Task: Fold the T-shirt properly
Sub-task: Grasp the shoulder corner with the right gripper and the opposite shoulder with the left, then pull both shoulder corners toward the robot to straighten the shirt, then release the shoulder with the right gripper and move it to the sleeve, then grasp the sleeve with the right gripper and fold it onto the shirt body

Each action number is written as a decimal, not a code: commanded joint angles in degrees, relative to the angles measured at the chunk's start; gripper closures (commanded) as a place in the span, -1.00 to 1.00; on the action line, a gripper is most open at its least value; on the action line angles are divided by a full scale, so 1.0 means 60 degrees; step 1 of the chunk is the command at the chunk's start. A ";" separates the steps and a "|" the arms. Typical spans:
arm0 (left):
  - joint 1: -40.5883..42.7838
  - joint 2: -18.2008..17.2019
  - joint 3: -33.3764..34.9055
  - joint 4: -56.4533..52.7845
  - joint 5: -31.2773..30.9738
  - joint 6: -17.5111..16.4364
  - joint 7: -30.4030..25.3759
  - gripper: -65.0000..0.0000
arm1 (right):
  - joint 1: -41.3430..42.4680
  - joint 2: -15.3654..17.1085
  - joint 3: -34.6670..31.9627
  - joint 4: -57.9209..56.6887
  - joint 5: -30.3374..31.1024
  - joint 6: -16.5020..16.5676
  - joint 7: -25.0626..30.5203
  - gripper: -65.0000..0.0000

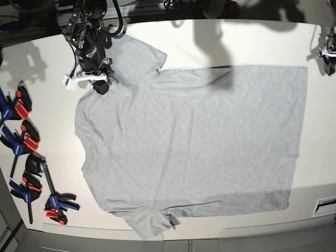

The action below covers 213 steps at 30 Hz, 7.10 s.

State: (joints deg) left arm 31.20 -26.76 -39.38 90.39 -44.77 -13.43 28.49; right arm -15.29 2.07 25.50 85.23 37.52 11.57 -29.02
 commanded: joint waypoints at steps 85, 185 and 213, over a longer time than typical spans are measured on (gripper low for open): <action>0.2761 0.0539 -0.0506 0.0936 -0.2306 -0.2630 0.2605 1.00 | -0.5209 0.0055 0.1439 0.4725 -0.0412 0.0532 -0.1366 1.00; 0.0648 -0.0492 -0.2361 0.0936 -0.0619 -0.1909 0.1399 0.19 | -0.3861 -0.0612 0.0820 0.2503 0.1089 0.1479 -0.3166 0.24; 0.0648 -0.0492 -0.2361 0.0936 -0.0619 -0.1905 0.1326 0.19 | -0.0419 -0.0769 -0.2142 0.3829 -0.2801 0.0885 -0.1348 0.51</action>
State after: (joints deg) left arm 34.76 -28.45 -52.93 95.24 -47.77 -24.64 37.74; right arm -18.24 -2.42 12.69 107.31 19.51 16.58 -38.37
